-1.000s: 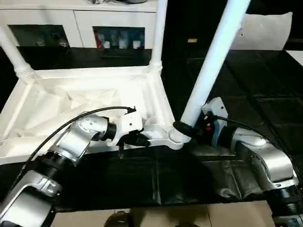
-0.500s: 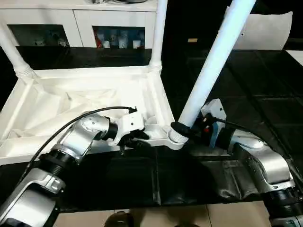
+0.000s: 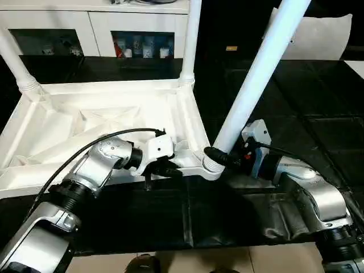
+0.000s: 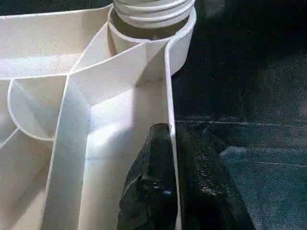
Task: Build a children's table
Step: Insert table leg to table base
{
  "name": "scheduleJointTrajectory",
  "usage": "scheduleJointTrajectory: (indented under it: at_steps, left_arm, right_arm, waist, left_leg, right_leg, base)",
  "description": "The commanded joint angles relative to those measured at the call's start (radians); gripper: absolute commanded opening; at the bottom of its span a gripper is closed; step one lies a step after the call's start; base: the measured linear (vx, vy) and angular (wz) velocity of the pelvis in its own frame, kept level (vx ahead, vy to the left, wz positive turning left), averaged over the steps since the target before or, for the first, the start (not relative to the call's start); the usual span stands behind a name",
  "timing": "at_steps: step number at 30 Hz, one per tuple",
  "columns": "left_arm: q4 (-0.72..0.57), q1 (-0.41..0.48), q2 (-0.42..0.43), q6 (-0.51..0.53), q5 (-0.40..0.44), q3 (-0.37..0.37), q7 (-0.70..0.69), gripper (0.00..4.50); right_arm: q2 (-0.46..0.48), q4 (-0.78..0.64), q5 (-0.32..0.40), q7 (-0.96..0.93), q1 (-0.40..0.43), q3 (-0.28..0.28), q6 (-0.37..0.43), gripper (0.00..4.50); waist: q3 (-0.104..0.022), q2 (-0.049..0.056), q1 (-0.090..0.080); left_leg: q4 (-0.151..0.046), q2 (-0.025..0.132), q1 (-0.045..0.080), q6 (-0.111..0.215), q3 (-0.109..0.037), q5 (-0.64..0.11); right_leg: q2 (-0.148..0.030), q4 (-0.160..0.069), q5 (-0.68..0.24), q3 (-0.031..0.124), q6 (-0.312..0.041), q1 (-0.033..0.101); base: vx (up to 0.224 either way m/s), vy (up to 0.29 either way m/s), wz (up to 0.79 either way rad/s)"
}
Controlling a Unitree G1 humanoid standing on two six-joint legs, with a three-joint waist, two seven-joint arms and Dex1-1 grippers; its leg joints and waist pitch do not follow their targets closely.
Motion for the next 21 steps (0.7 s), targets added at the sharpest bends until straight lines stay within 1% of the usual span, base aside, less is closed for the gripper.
scheduleJointTrajectory:
  at_steps: [1,3,4,5,6,7,9,10,11,13,17,19,21]
  left_arm:
    - [0.011,-0.010,0.011,-0.013,0.028,-0.011,-0.008,0.05]
    - [0.010,-0.013,0.013,-0.030,0.036,-0.012,-0.018,0.02]
    - [0.002,-0.016,0.014,-0.036,0.036,-0.012,-0.025,0.02]
    - [-0.001,-0.018,0.014,-0.038,0.036,-0.012,-0.027,0.02]
    - [-0.013,-0.023,0.015,-0.043,0.035,-0.015,-0.036,0.00]
    - [-0.015,-0.023,0.015,-0.043,0.035,-0.015,-0.038,0.00]
    - [-0.025,-0.030,0.014,-0.052,0.035,-0.019,-0.045,0.00]
    - [-0.028,-0.032,0.014,-0.054,0.036,-0.020,-0.047,0.00]
    - [-0.029,-0.037,0.011,-0.063,0.040,-0.023,-0.049,0.00]
    - [-0.028,-0.042,0.008,-0.071,0.043,-0.025,-0.054,0.00]
    - [-0.034,-0.050,0.007,-0.085,0.045,-0.029,-0.076,0.00]
    - [-0.036,-0.051,0.008,-0.088,0.045,-0.030,-0.080,0.00]
    - [-0.040,-0.052,0.009,-0.096,0.046,-0.030,-0.087,0.00]
  right_arm:
    - [-0.008,0.029,-0.022,0.012,0.010,0.019,0.016,1.94]
    - [-0.021,0.038,-0.030,0.039,-0.001,0.039,0.024,1.94]
    - [-0.030,0.042,-0.037,0.055,-0.008,0.053,0.029,1.94]
    - [-0.034,0.043,-0.039,0.061,-0.010,0.058,0.034,1.94]
    - [-0.053,0.049,-0.052,0.086,-0.020,0.083,0.049,1.94]
    - [-0.057,0.050,-0.055,0.090,-0.022,0.088,0.051,1.94]
    - [-0.075,0.057,-0.066,0.117,-0.033,0.113,0.071,1.94]
    - [-0.078,0.061,-0.069,0.123,-0.036,0.118,0.074,1.94]
    - [-0.078,0.071,-0.074,0.126,-0.041,0.121,0.069,1.94]
    - [-0.074,0.084,-0.082,0.119,-0.046,0.117,0.056,1.94]
    - [-0.063,0.133,-0.090,0.112,-0.072,0.106,0.031,1.94]
    - [-0.062,0.143,-0.090,0.112,-0.079,0.104,0.027,1.94]
    - [-0.056,0.158,-0.083,0.112,-0.089,0.093,0.026,1.94]
  waist:
    - [-0.068,-0.001,0.000]
    - [-0.068,-0.002,0.000]
    - [-0.068,-0.004,0.000]
    - [-0.068,-0.004,-0.001]
    - [-0.067,-0.003,-0.001]
    - [-0.069,-0.008,-0.001]
    - [-0.070,-0.005,0.002]
    - [-0.071,-0.009,0.001]
    - [-0.072,-0.008,0.002]
    - [-0.072,-0.009,0.002]
    - [-0.073,-0.010,0.002]
    - [-0.074,-0.011,0.003]
    - [-0.076,-0.011,0.004]
  left_leg:
    - [-0.090,0.110,0.038,0.002,-0.041,-0.248]
    - [-0.091,0.111,0.038,-0.002,-0.041,-0.250]
    - [-0.091,0.111,0.038,-0.001,-0.042,-0.248]
    - [-0.091,0.110,0.037,0.000,-0.042,-0.245]
    - [-0.091,0.111,0.037,0.001,-0.042,-0.242]
    - [-0.090,0.110,0.037,0.004,-0.041,-0.238]
    - [-0.088,0.111,0.037,0.015,-0.040,-0.213]
    - [-0.088,0.112,0.037,0.020,-0.039,-0.207]
    - [-0.087,0.111,0.038,0.022,-0.040,-0.204]
    - [-0.088,0.112,0.038,0.024,-0.039,-0.207]
    - [-0.088,0.112,0.040,0.015,-0.039,-0.213]
    - [-0.087,0.111,0.041,0.015,-0.037,-0.200]
    - [-0.086,0.111,0.039,0.028,-0.037,-0.180]
  right_leg:
    - [-0.096,-0.078,-0.076,0.038,-0.271,0.016]
    - [-0.097,-0.078,-0.080,0.038,-0.269,0.017]
    - [-0.096,-0.079,-0.081,0.037,-0.269,0.017]
    - [-0.096,-0.077,-0.078,0.037,-0.268,0.018]
    - [-0.096,-0.078,-0.077,0.038,-0.268,0.017]
    - [-0.096,-0.078,-0.074,0.037,-0.269,0.019]
    - [-0.097,-0.076,-0.047,0.037,-0.271,0.019]
    - [-0.096,-0.074,-0.031,0.037,-0.273,0.019]
    - [-0.096,-0.073,-0.026,0.036,-0.276,0.019]
    - [-0.096,-0.074,-0.028,0.035,-0.279,0.018]
    - [-0.096,-0.073,-0.036,0.034,-0.282,0.017]
    - [-0.096,-0.073,-0.018,0.034,-0.285,0.018]
    - [-0.095,-0.068,0.018,0.033,-0.288,0.020]
  base:
    - [0.000,0.000,0.00]
    - [0.000,0.000,0.00]
    - [0.000,0.000,0.00]
    - [0.000,0.000,0.00]
    - [0.000,0.000,0.00]
    - [0.000,0.000,0.00]
    - [0.000,0.000,0.00]
    - [0.000,0.000,0.00]
    - [0.000,0.000,0.00]
    - [0.000,0.000,0.00]
    - [0.000,0.000,0.00]
    - [0.000,0.000,0.00]
    - [0.000,0.000,0.00]
